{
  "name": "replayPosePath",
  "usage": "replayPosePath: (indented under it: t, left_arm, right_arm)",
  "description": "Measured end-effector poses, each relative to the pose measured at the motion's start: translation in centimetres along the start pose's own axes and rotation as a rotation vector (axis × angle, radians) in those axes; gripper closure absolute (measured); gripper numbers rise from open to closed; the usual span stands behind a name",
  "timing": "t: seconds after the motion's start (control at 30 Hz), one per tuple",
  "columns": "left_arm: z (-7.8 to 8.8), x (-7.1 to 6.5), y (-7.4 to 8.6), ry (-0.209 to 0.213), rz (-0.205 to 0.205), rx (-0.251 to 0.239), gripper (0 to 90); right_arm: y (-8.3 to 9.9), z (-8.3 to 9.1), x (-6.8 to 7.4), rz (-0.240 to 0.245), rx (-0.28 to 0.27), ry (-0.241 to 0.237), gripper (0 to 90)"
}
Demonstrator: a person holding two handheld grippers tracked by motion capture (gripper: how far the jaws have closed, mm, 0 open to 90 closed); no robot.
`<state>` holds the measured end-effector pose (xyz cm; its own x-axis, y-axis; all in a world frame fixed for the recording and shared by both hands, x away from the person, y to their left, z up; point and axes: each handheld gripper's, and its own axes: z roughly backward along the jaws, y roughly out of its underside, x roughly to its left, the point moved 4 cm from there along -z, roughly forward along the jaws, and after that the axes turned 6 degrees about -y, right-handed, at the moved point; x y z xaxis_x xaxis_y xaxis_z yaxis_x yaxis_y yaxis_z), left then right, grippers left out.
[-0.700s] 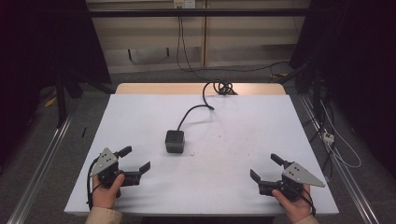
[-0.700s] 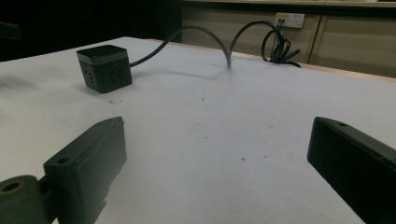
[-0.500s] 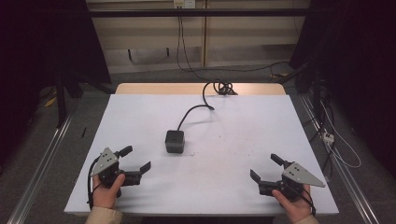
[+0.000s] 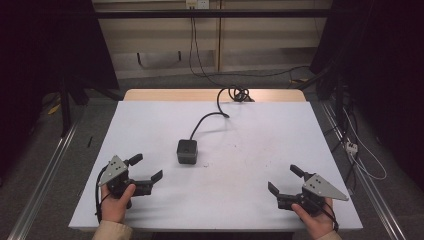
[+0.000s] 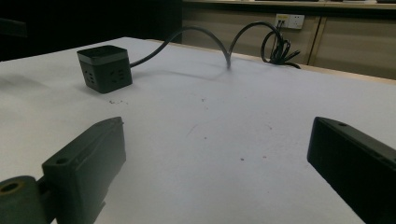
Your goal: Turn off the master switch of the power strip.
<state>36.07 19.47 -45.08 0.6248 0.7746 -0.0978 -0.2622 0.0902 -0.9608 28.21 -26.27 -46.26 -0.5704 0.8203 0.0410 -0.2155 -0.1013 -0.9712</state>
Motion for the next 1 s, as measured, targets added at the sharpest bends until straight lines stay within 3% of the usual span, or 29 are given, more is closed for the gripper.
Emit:
replayPosePath:
  t: [0.33, 0.77, 1.0]
  left_arm:
    - [-0.5, 0.3, -0.5, -0.012, 0.019, -0.019, 2.6]
    - [-1.6, 0.0, -1.0, -0.003, 0.003, -0.011, 2.7]
    - [-2.3, -0.1, -1.2, 0.001, 0.014, -0.003, 3.1]
  right_arm:
    - [-0.1, 0.0, 0.0, 0.004, -0.005, 0.001, 3.9]
    - [-0.1, 0.1, -0.1, 0.000, -0.007, 0.003, 4.0]
    - [-0.1, 0.1, -0.1, -0.001, -0.006, 0.002, 4.0]
